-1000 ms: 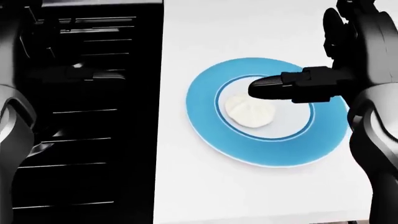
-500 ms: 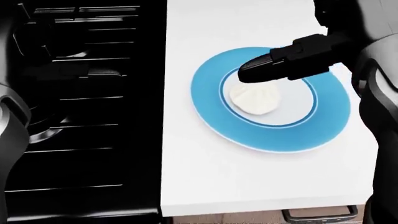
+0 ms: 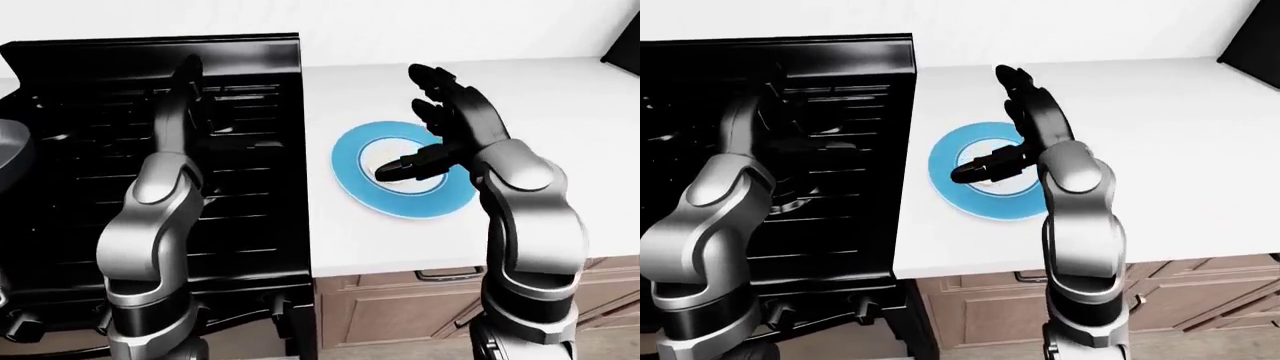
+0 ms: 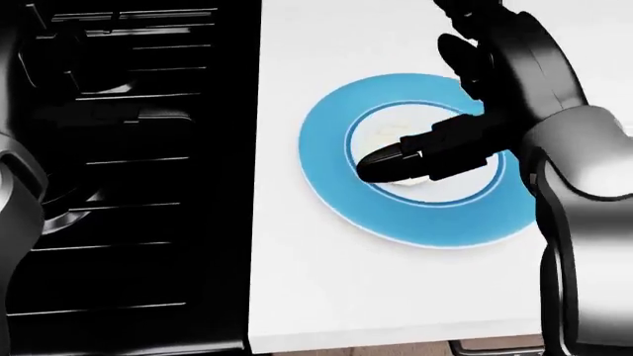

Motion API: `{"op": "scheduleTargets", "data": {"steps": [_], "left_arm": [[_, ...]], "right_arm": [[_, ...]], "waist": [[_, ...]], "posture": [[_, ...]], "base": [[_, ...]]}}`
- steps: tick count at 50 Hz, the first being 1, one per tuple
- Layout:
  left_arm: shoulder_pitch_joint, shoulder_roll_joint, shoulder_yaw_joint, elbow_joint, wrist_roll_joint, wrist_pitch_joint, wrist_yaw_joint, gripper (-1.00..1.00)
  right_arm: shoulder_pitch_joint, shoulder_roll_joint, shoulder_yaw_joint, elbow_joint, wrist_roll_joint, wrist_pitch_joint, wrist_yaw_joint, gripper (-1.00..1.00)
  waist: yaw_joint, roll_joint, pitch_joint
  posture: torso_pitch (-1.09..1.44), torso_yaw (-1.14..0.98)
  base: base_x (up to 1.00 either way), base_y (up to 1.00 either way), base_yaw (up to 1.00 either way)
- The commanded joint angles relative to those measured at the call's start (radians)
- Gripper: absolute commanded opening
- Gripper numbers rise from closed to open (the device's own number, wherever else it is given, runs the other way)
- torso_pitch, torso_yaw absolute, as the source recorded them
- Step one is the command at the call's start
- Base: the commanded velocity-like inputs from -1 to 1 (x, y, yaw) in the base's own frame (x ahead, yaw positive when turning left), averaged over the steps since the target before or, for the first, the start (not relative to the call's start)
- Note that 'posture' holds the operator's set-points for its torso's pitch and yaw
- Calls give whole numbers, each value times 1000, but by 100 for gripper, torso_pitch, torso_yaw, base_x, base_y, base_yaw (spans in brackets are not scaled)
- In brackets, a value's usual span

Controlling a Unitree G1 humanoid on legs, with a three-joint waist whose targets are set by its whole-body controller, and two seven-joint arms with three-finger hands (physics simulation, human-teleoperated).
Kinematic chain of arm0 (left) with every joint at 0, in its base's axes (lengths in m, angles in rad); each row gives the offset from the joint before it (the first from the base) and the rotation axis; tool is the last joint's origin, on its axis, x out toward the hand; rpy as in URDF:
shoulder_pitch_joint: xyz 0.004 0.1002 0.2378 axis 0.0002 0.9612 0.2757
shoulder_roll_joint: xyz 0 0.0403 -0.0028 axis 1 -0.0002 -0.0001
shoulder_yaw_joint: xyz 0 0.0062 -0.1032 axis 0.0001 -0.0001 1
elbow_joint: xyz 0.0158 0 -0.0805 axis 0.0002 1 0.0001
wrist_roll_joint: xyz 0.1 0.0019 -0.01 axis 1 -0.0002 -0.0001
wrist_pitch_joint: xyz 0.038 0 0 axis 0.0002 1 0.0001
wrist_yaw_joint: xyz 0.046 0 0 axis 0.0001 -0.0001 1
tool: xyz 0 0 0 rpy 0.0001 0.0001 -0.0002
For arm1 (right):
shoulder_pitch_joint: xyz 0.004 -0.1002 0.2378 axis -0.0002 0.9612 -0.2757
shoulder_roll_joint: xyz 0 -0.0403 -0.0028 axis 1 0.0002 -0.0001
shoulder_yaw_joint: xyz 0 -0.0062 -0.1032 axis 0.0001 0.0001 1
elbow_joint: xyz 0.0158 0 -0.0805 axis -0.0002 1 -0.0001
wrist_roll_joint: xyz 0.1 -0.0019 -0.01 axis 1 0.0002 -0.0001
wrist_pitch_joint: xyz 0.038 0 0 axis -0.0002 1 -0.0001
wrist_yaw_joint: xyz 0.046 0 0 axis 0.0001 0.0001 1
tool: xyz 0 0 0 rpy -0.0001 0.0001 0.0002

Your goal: Pick the dumpling from the plate and place it in the pan.

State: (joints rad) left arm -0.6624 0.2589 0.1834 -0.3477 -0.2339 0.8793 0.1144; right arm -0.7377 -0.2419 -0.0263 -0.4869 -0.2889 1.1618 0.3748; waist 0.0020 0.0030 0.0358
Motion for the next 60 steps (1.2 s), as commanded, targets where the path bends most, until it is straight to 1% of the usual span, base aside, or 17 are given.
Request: {"op": "scheduleTargets", "data": {"steps": [1,2,5,11,13,16,18,23,27,32,40,41,43,60], "left_arm": [[-31,10,8,-30,1,-29,2,100],[-30,10,8,-30,1,-30,2,100],[-29,10,8,-27,2,-33,1,100],[-30,10,8,-26,2,-34,0,100],[-31,11,8,-27,2,-32,1,100],[-30,11,8,-23,2,-36,0,100],[-32,12,9,-25,1,-33,0,100],[-31,11,7,-25,1,-33,1,100],[-28,10,8,-27,1,-33,1,100],[-29,11,10,-28,-1,-30,1,100],[-31,12,9,-24,-1,-33,1,100],[-32,13,10,-25,-1,-31,1,100],[-31,13,10,-23,-1,-33,1,100],[-27,10,7,-22,2,-39,0,100]], "right_arm": [[-23,0,-6,-23,-31,-39,6,75],[-17,4,-8,-18,-37,-48,10,73],[-4,17,-8,3,-54,-74,17,75],[13,32,-8,16,-75,-97,29,72],[20,39,-6,19,-82,-100,32,59],[23,44,-8,28,-86,-109,36,65],[21,46,-7,28,-89,-106,37,65],[41,53,-6,34,-96,-119,41,61],[54,56,-13,59,-92,-150,41,62],[58,56,-16,75,-92,-160,41,62],[62,64,-24,110,-79,-187,23,56],[63,64,-27,118,-75,-194,19,55],[63,64,-29,128,-70,-200,12,42],[60,56,-43,197,-27,-249,-37,47]], "waist": [[0,1,-26],[0,1,-27],[-1,2,-27],[-3,4,-28],[-3,4,-28],[-4,4,-28],[-4,4,-28],[-4,4,-27],[-5,4,-27],[-5,4,-27],[-5,5,-28],[-5,5,-28],[-5,5,-28],[-3,4,-31]], "posture": [[0,0],[0,0],[0,0],[0,0],[0,0],[0,0],[0,0],[0,0],[0,0],[0,0],[0,0],[0,0],[0,0],[0,0]], "base": [[0,0,0],[0,0,0],[0,0,0],[0,0,0],[0,0,0],[0,0,0],[0,0,0],[0,0,0],[0,0,0],[0,0,0],[0,0,0],[0,0,0],[0,0,0],[0,0,0]]}}
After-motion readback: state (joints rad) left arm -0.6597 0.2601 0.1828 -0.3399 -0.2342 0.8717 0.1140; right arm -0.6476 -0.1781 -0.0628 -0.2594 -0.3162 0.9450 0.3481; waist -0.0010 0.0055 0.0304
